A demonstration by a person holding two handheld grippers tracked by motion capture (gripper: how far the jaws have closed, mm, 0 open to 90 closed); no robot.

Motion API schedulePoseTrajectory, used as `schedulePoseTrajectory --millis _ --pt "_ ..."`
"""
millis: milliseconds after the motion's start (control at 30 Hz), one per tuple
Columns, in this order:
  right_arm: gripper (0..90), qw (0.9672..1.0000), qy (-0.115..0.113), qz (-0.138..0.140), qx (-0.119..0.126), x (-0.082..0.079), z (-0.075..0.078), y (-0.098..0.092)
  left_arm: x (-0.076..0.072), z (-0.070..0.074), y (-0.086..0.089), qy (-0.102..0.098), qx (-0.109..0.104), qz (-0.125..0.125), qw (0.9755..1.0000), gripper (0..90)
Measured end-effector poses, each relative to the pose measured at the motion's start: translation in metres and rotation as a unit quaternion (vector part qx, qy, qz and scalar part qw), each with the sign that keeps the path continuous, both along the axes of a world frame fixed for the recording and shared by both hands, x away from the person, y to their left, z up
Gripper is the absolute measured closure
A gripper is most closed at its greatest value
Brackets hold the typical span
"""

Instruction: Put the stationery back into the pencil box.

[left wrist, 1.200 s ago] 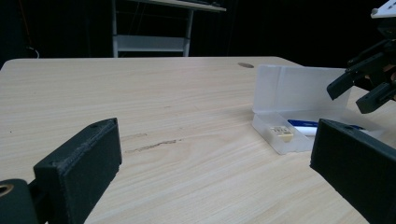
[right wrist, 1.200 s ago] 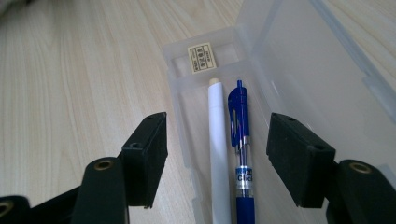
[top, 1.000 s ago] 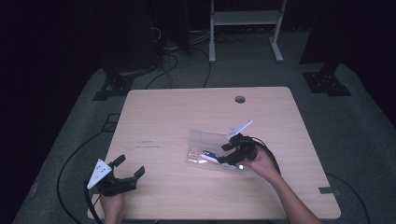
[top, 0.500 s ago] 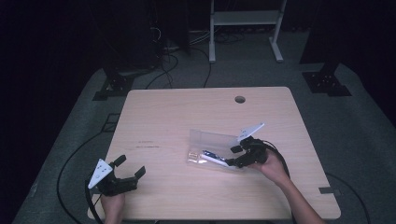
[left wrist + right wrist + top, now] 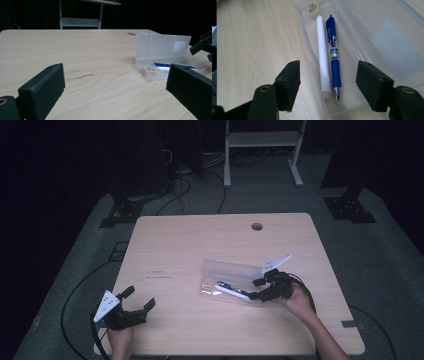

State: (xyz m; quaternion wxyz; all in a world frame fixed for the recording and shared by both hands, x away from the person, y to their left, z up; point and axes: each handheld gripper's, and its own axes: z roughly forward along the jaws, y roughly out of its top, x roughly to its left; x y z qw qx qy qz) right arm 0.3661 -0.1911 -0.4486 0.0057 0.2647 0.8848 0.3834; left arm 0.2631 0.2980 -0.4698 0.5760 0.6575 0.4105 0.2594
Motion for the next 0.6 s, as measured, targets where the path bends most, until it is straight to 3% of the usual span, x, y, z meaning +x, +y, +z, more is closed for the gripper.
schedulePoseTrajectory --millis 600 --pt "35.2 0.9995 0.009 -0.026 0.018 -0.015 -0.007 -0.034 -0.001 0.001 -0.003 -0.001 0.008 -0.001 1.0000 1.1"
